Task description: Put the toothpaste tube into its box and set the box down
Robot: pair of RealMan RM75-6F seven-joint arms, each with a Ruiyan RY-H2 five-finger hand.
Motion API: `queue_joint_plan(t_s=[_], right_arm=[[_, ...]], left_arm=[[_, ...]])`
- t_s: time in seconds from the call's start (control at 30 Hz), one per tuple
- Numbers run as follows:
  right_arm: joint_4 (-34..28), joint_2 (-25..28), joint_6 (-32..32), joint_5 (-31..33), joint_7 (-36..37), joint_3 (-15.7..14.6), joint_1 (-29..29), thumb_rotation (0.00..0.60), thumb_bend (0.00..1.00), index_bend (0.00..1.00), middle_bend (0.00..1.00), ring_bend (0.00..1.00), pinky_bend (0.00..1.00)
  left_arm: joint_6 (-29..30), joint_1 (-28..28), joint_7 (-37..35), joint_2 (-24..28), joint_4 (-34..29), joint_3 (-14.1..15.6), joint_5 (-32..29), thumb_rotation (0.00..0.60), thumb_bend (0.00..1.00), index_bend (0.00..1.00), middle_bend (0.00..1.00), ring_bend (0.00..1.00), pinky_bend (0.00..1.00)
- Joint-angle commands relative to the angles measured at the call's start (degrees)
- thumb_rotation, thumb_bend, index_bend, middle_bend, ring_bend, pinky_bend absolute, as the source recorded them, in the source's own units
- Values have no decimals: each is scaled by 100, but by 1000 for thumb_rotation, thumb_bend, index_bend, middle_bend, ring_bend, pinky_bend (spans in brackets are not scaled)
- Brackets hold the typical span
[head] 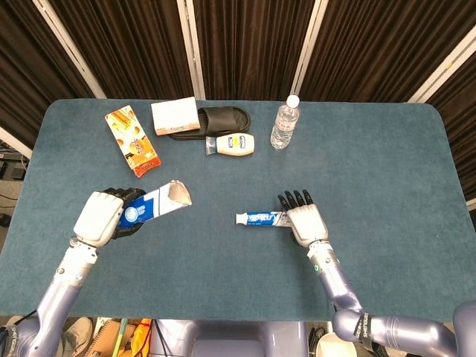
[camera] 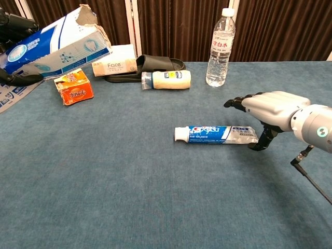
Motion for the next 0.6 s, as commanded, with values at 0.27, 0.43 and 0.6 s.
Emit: queue_joint_plan(t_s=[0.27,0.43,0.6], right_arm=[[270,-260,-94,210,252,13,127,600,314,137,137,27,53],[528,-410,-123,281,402,32,180,600,350,369,341,253,346],[690,-500,-142,191,506,-64,190,600,466,703,635,549,690]], left_arm=[[-29,12,-86,-10,11,-36,-48,600,421,413,566,543,546],[-39,20,-152,6,3,-65,-79,600,421,413,566,543,546],[-72,18,-177,5,25,-70,-99,600,421,413,566,543,546]])
